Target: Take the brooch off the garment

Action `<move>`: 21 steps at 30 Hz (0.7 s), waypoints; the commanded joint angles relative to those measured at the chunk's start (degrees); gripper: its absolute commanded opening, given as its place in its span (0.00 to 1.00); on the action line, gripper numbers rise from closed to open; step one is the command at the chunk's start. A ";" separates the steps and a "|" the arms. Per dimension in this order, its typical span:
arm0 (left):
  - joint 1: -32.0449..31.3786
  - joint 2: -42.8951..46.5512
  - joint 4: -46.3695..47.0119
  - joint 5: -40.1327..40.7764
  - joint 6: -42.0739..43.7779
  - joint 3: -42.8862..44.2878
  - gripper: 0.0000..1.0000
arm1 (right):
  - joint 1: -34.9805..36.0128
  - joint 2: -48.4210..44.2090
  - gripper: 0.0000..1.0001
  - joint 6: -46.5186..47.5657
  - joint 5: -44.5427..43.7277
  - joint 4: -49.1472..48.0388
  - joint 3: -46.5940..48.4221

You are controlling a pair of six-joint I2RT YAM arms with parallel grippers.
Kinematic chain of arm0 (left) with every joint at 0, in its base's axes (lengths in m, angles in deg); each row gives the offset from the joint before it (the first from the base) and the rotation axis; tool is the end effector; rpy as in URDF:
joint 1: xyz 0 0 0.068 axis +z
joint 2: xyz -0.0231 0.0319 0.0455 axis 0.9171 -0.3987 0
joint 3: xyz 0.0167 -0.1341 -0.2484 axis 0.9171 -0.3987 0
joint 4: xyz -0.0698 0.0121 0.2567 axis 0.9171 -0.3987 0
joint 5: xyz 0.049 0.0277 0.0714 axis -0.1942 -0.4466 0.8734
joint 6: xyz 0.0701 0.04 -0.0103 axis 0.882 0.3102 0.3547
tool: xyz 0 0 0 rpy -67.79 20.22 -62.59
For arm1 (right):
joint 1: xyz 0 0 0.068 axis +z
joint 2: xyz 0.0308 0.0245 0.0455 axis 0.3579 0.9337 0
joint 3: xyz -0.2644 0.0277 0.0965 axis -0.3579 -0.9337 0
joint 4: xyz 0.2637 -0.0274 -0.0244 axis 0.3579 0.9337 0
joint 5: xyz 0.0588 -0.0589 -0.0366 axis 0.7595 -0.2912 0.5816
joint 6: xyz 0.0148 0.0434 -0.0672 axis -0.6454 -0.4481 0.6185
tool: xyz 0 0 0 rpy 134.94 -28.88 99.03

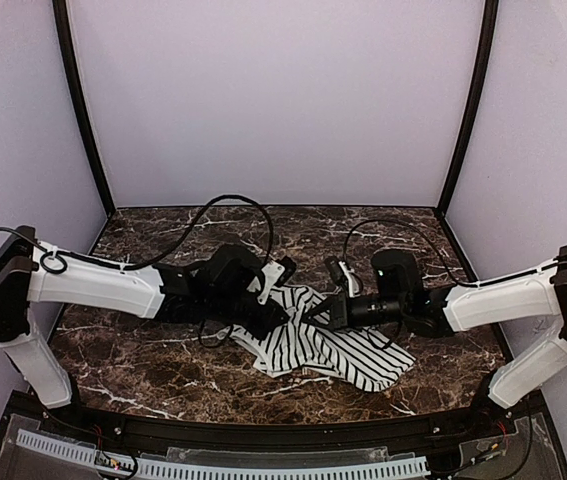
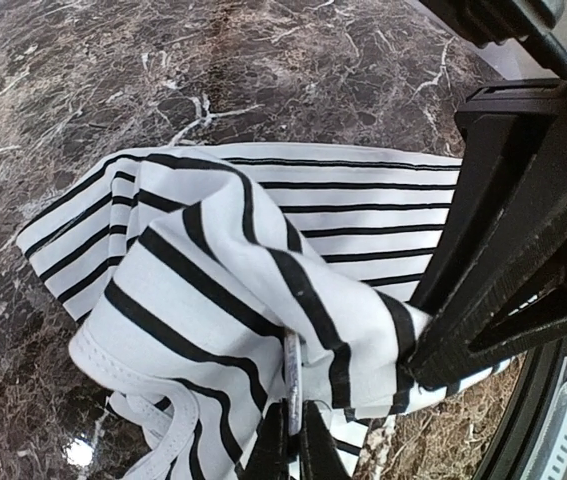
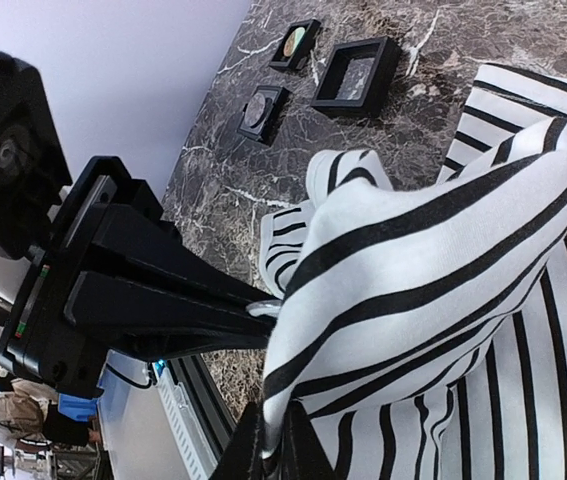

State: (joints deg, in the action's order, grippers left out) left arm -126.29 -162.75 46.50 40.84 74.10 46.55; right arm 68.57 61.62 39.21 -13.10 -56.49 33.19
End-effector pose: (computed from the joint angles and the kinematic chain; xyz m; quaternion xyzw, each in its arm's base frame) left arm 0.2013 -0.3514 0.1929 0.3533 0.8367 -0.2694 0.3203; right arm 0.1910 0.2573 0.1813 -0.1329 0.8243 0.5120 0.2018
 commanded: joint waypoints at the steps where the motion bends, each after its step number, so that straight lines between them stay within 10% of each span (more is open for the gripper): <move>1: -0.27 5.59 4.91 3.46 -1.89 -3.32 0.01 | -0.31 -1.17 0.11 -0.84 -1.08 -1.12 0.48; 21: -0.24 19.89 20.91 -9.15 -0.42 -9.07 0.01 | 0.24 -15.89 0.74 10.11 2.47 -10.87 -0.84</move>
State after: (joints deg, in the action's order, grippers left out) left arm -126.29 -145.22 61.01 39.31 72.75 38.44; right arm 68.59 47.54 46.66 -13.85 -59.88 33.19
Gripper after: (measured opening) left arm 0.014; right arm 0.705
